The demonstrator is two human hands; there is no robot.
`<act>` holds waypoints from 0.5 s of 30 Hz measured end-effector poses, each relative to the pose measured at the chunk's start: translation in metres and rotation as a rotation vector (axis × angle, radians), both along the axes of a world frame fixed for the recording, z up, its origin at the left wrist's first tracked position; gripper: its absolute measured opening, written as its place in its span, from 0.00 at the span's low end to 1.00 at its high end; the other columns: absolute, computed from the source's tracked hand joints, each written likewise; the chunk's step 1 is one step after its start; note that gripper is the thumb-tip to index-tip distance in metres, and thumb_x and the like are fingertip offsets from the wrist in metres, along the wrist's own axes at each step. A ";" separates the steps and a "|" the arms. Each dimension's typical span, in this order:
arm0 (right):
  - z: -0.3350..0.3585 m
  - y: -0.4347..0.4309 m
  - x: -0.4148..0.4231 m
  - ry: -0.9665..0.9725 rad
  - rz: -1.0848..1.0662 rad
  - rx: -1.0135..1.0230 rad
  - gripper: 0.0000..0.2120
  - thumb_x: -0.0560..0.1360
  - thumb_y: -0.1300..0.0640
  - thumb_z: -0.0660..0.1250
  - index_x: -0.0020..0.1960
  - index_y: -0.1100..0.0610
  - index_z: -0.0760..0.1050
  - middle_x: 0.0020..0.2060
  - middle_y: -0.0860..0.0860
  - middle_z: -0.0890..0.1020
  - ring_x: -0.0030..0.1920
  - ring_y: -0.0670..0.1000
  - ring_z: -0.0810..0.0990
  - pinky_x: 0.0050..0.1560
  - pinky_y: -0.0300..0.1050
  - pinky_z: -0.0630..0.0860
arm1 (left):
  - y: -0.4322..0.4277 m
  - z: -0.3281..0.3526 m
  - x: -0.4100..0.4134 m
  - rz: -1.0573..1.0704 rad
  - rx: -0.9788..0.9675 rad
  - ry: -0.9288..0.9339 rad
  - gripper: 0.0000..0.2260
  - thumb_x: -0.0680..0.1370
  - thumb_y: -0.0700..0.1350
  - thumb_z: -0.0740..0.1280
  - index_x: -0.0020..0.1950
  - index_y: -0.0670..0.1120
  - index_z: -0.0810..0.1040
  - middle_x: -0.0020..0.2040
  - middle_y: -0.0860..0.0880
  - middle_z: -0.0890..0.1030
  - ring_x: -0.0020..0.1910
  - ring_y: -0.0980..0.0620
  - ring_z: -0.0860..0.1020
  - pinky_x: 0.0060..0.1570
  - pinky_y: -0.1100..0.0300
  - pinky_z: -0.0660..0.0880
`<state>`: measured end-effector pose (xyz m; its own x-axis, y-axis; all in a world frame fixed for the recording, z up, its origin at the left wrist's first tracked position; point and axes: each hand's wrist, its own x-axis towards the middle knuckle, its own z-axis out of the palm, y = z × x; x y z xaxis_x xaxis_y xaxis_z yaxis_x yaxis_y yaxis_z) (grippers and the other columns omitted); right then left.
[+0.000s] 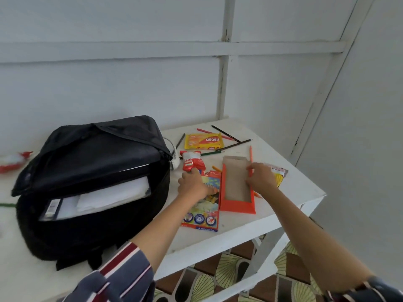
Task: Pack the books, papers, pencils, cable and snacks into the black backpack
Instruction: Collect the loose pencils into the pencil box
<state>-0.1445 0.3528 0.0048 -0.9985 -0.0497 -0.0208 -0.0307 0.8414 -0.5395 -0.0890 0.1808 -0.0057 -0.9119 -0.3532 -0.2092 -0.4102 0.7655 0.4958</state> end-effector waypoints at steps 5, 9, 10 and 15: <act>0.003 0.005 -0.007 0.003 -0.001 -0.218 0.19 0.71 0.69 0.65 0.61 0.60 0.76 0.56 0.57 0.78 0.54 0.57 0.78 0.56 0.50 0.75 | -0.008 0.005 -0.003 -0.012 0.155 -0.014 0.38 0.68 0.50 0.76 0.70 0.46 0.59 0.67 0.41 0.61 0.63 0.41 0.69 0.57 0.54 0.69; 0.017 0.011 -0.009 -0.176 -0.022 -0.557 0.17 0.71 0.72 0.67 0.59 0.62 0.76 0.36 0.55 0.76 0.34 0.50 0.74 0.32 0.40 0.74 | -0.018 0.003 -0.006 -0.039 0.433 0.020 0.38 0.66 0.39 0.77 0.71 0.47 0.61 0.67 0.42 0.66 0.61 0.42 0.71 0.55 0.52 0.76; 0.020 0.013 -0.008 -0.216 -0.014 -0.617 0.17 0.71 0.72 0.67 0.58 0.61 0.75 0.35 0.55 0.76 0.33 0.49 0.74 0.28 0.38 0.73 | -0.020 0.003 -0.006 -0.039 0.522 0.039 0.38 0.66 0.36 0.76 0.71 0.47 0.61 0.66 0.42 0.69 0.60 0.42 0.73 0.54 0.48 0.77; 0.022 0.026 -0.011 -0.312 0.054 -0.860 0.20 0.72 0.74 0.65 0.61 0.59 0.73 0.36 0.55 0.77 0.32 0.50 0.75 0.25 0.37 0.74 | -0.028 0.006 -0.003 -0.080 0.781 0.075 0.37 0.69 0.29 0.71 0.72 0.50 0.61 0.61 0.44 0.73 0.53 0.47 0.76 0.40 0.58 0.78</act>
